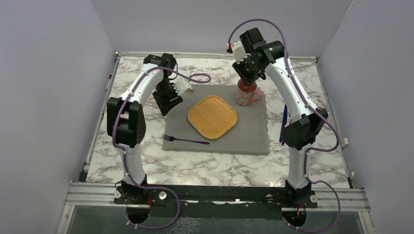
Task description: Set the dinner table for one person
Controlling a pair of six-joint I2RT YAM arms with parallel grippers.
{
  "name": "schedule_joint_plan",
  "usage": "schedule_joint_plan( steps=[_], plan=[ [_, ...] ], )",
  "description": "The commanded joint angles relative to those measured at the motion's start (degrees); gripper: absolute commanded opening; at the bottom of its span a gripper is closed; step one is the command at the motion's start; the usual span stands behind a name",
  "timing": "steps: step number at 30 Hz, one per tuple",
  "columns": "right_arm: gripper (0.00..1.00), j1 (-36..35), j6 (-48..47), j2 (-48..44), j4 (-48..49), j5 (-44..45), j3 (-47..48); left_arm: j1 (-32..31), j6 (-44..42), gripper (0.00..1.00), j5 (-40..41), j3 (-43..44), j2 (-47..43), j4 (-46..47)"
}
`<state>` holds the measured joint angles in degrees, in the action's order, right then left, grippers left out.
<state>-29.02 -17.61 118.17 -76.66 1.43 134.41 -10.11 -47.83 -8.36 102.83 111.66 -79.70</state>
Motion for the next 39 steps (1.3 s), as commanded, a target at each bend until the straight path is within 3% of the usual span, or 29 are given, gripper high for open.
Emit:
schedule_joint_plan(
  steps=[1,5,14,20,39],
  plan=[
    [0.3,2.4,1.1,-0.1,-2.8,2.7,2.1,-8.2,-4.0,0.58,2.1,-3.4,-3.1,-0.1],
    [0.3,4.6,1.3,-0.7,-1.7,5.6,3.3,-12.8,-5.8,0.58,3.3,-7.6,-5.3,2.6],
    [0.3,6.4,0.9,-3.1,-0.5,9.9,2.9,-15.3,-8.6,0.56,4.4,-11.7,-5.5,1.9],
    [0.3,6.8,0.9,-3.6,0.5,12.7,4.5,-19.6,-11.0,0.55,5.3,-19.0,-8.3,5.5],
    [0.29,7.4,0.6,-6.3,1.6,15.2,4.8,-22.5,-4.2,0.52,-1.7,-12.5,2.8,7.6]
  ],
)
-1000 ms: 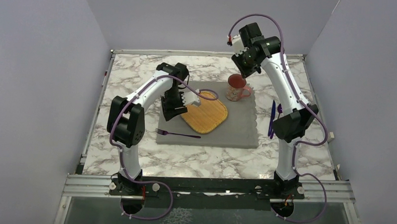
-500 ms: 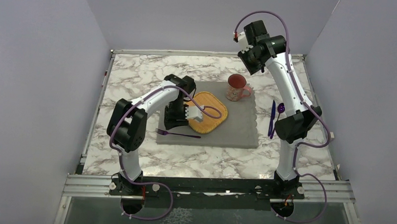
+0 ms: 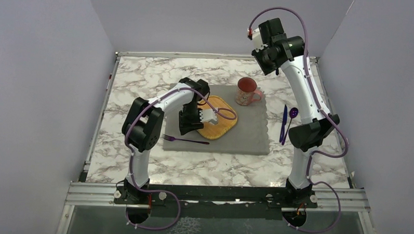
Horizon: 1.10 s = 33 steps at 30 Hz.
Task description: Set the dinner table for one person
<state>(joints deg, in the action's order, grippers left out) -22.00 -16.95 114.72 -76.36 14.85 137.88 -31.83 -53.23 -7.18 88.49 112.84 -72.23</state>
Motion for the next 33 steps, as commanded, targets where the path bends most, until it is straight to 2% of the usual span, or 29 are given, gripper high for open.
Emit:
schedule_joint_plan(
  steps=[1,6,17,33],
  plan=[
    [0.29,0.4,-0.2,-2.9,1.3,1.8,1.3,-1.0,1.3,0.52,-2.8,2.2,1.8,0.0],
    [0.29,0.4,-0.2,-3.5,1.4,1.7,0.6,-1.7,1.1,0.52,-3.0,2.5,1.5,-1.2],
    [0.29,0.4,-1.2,-4.8,3.4,2.5,-0.5,-4.1,1.5,0.51,-2.6,-2.5,0.1,-1.5],
    [0.29,0.6,-1.3,-6.6,4.1,5.1,-1.0,-4.8,3.6,0.5,-2.1,-11.3,-8.3,11.7]
  ],
)
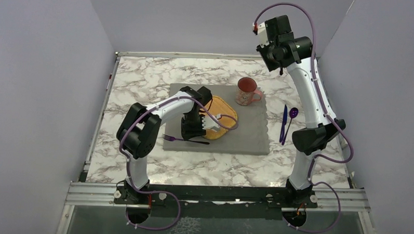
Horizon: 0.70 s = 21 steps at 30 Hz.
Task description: Set the dinner table for one person
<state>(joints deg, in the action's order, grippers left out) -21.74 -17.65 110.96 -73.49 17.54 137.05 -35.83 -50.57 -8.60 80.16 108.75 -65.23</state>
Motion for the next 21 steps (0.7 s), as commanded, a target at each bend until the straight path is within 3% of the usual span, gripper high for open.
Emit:
schedule_joint_plan(
  steps=[1,9,21],
  plan=[
    [0.29,0.3,-0.6,-3.0,1.3,2.6,-0.1,-0.9,1.2,0.5,-0.5,-4.0,-4.8,5.3],
    [0.29,0.3,-0.8,-3.1,1.7,3.8,0.3,-1.3,3.3,0.5,0.5,-10.8,-8.1,11.1],
    [0.29,0.3,-1.2,-4.0,2.1,4.5,0.1,-1.3,7.7,0.49,4.5,-12.7,-7.3,19.7]
  ],
)
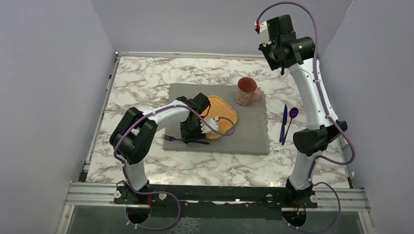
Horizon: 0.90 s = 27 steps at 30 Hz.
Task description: Set the dinner table for one person
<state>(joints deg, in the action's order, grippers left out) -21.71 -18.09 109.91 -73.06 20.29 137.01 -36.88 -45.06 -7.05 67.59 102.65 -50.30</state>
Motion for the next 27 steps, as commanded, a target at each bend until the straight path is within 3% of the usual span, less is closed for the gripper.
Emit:
schedule_joint_plan(
  steps=[1,6,9,15,18,22,27],
  plan=[
    [0.29,0.2,-0.8,-3.2,1.8,2.0,-0.3,-0.3,2.4,0.5,3.2,0.2,-1.5,4.9],
    [0.29,0.2,-1.1,-3.4,2.0,2.1,0.0,-0.3,2.0,0.49,3.8,-0.8,-0.6,5.5],
    [0.29,0.3,-1.4,-3.9,2.4,2.5,-0.3,-0.3,2.2,0.45,3.5,-1.7,0.3,5.5],
    [0.29,0.3,-1.6,-4.8,2.7,3.1,-1.3,-0.3,-0.2,0.2,4.3,-2.8,-1.0,4.5],
    [0.28,0.3,-1.5,-4.8,2.8,3.4,-1.1,-0.3,-2.4,0.0,5.0,-3.2,-1.8,3.3],
    [0.28,0.3,-1.5,-5.1,2.8,3.8,-1.4,-0.3,-7.5,0.0,4.0,-3.1,-5.0,0.1],
    [0.28,0.2,-1.7,-5.3,2.8,4.3,-1.7,0.0,-23.9,0.0,-3.0,-5.2,-15.1,-2.8]
  ],
)
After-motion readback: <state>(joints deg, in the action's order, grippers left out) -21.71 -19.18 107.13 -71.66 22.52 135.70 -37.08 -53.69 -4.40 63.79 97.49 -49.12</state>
